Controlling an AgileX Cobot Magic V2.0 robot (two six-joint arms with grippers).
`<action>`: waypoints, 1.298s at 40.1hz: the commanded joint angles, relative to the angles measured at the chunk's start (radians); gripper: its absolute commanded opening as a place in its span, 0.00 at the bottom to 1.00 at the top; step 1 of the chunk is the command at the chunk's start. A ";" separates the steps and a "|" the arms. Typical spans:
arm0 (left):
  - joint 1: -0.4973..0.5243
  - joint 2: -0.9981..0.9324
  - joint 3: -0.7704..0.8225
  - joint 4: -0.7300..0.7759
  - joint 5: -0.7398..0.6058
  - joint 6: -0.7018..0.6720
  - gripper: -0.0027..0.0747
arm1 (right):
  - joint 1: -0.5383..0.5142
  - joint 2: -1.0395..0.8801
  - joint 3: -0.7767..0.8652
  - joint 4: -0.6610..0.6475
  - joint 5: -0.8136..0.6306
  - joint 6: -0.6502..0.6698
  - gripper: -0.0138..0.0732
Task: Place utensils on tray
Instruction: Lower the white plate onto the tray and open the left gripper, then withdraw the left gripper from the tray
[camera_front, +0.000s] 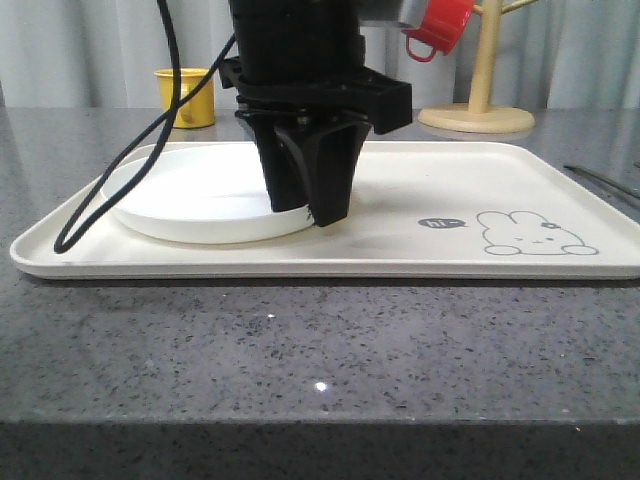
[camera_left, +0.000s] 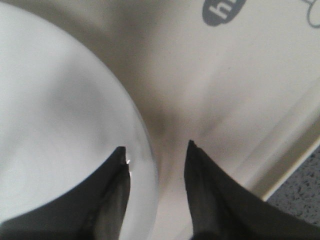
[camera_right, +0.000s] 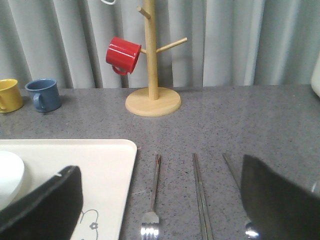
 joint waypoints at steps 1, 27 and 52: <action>-0.011 -0.107 -0.041 -0.018 0.034 -0.009 0.46 | -0.007 0.018 -0.033 0.003 -0.073 -0.005 0.92; 0.391 -0.462 0.310 -0.001 -0.038 -0.009 0.01 | -0.007 0.018 -0.033 0.003 -0.073 -0.005 0.92; 0.638 -1.245 1.169 -0.082 -0.862 -0.009 0.01 | -0.007 0.018 -0.033 0.003 -0.073 -0.005 0.92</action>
